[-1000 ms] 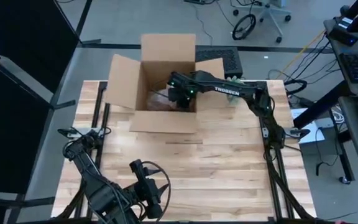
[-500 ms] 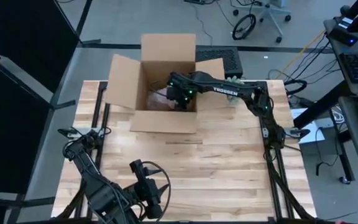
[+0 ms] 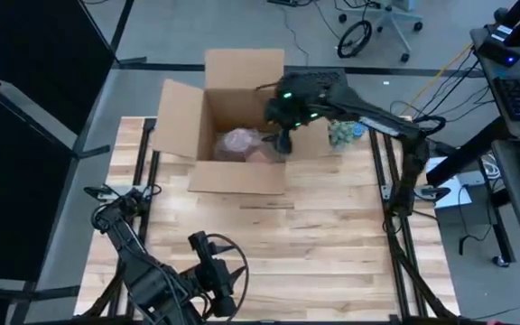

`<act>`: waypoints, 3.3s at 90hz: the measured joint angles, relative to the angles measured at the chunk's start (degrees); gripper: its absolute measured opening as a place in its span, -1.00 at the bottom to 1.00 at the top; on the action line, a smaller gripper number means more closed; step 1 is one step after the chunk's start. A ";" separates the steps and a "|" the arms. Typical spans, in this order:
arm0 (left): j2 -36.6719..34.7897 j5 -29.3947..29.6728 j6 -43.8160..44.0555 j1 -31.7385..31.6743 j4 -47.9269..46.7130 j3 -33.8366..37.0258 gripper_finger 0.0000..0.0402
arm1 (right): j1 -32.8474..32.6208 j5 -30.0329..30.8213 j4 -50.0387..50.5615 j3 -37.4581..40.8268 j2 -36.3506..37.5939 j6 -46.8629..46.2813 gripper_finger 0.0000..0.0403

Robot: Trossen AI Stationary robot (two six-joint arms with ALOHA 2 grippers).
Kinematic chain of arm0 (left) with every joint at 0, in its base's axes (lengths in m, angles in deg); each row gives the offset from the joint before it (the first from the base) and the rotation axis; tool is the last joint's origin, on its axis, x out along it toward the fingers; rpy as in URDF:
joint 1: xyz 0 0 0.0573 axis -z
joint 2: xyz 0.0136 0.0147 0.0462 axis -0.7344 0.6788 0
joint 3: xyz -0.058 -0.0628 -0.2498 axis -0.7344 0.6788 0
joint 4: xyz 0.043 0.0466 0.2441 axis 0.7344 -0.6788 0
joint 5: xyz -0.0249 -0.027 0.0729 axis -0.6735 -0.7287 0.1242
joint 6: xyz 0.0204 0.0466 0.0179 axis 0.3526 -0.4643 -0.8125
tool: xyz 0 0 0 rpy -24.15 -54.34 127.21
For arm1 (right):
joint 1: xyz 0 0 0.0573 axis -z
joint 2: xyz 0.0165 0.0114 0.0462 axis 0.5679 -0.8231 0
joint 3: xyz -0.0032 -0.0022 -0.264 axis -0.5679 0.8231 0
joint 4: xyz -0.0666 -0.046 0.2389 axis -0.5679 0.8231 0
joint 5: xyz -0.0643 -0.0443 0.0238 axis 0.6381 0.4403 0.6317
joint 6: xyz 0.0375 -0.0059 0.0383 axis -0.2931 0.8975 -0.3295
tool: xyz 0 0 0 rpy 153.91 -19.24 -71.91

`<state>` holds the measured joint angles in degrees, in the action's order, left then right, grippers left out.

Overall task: Wrap mug
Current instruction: Return to Home Position

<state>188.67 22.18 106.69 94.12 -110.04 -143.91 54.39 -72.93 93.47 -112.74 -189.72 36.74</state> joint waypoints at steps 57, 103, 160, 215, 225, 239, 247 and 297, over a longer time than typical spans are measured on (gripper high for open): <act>-0.04 0.31 -1.52 -1.36 -0.87 -0.02 -0.62 | -31.29 13.60 16.00 8.23 21.03 -20.77 -0.75; -0.33 0.63 -4.98 1.56 -1.17 -0.04 -1.00 | -51.08 18.51 -30.33 68.90 46.00 -34.96 -0.98; 1.92 -32.11 -25.59 -13.73 20.84 14.13 -1.00 | -52.19 18.62 -42.31 88.11 61.28 -41.60 -0.99; -37.59 -36.44 -33.09 -16.30 86.48 79.69 -1.00 | -58.41 19.21 -52.66 93.27 65.04 -31.61 -0.99; -44.56 -33.96 -23.98 -15.13 86.65 87.18 -1.00 | -58.43 24.53 -56.26 98.24 68.25 -33.19 -0.99; -48.54 -32.97 -14.36 -15.24 86.86 91.65 -1.00 | -57.81 30.30 -61.75 103.35 71.08 -33.91 -0.99; -48.06 -32.89 -18.79 -14.52 89.64 93.16 -1.00 | -56.25 33.23 -61.75 104.70 73.39 -36.76 -0.99; -53.62 -27.19 -37.95 -13.30 111.45 105.16 -1.00 | -43.21 12.56 -64.87 115.61 89.28 -23.60 -0.99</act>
<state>135.05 -5.01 68.74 80.82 1.42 -38.75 11.18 -60.37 28.60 2.87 -100.44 13.15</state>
